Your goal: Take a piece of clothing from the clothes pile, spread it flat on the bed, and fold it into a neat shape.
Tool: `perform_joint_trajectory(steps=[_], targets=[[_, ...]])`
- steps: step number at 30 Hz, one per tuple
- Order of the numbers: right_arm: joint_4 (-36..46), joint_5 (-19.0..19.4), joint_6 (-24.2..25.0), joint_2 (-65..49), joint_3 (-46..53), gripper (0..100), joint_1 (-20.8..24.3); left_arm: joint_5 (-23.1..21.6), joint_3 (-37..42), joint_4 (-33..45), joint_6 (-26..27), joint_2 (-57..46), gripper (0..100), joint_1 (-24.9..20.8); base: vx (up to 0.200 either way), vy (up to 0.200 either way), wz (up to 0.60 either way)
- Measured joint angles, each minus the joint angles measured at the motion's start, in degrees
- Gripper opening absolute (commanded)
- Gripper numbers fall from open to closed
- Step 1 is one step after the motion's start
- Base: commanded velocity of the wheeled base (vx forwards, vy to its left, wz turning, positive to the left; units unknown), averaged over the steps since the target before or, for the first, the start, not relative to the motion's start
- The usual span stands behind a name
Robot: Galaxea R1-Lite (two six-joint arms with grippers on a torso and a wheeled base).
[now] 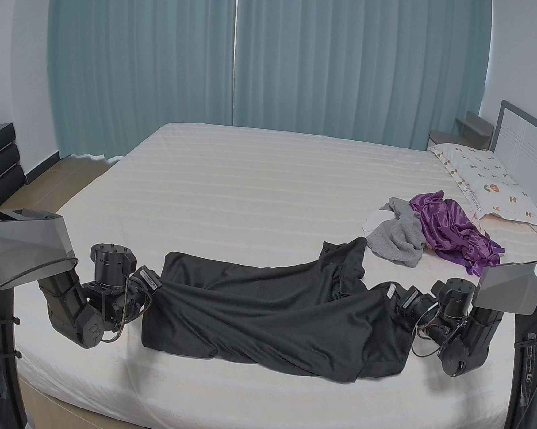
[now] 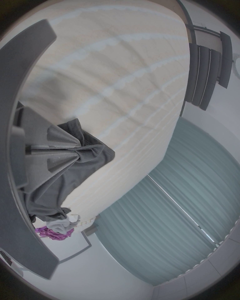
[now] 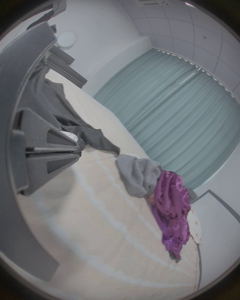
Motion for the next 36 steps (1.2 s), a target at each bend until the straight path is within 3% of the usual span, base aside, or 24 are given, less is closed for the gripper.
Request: perform_joint_trajectory(steps=[9, 13, 19, 20, 21, 22, 29, 36], targets=[[2.63, -8.2, -0.09, 3.55, -13.84, 0, -0.52, 1.37, -4.72, -5.75, -3.27, 5.02, 0, 1.4, 0.0, 0.0, 0.0], [4.02, -12.11, -0.09, 5.89, -19.85, 0, -0.52, 1.39, -6.95, -6.57, -7.29, 6.67, 0, 2.54, 0.0, 0.0, 0.0], [4.6, -13.73, -0.13, 9.31, -23.89, 0, -0.35, 0.82, -8.37, -7.29, -8.68, 7.95, 0, 3.19, 0.0, 0.0, 0.0], [4.62, -13.75, -0.13, 9.78, -24.1, 100, -0.41, 0.82, -8.52, -7.56, -8.66, 8.17, 0, 3.19, 0.0, 0.0, 0.0], [4.6, -13.73, -0.13, 10.17, -24.23, 100, -0.46, 0.79, -8.55, -7.91, -8.61, 8.35, 0, 3.19, 0.0, 0.0, 0.0], [4.6, -13.62, -0.13, 10.45, -24.23, 100, -0.52, 0.79, -8.57, -8.19, -8.57, 8.5, 100, 3.17, 0.0, 0.0, 0.0], [2.93, -11.13, 0.57, 10.25, -19.98, 100, -0.63, 0.79, -7.91, -8.39, -8.44, 8.87, 100, 3.08, 0.0, 0.0, 0.0], [0.61, -6.72, 2.46, 4.93, -9.46, 100, -1.07, 0.29, -3.97, -8.44, -8.28, 6.62, 100, 3.0, 0.0, 0.0, 0.0]])
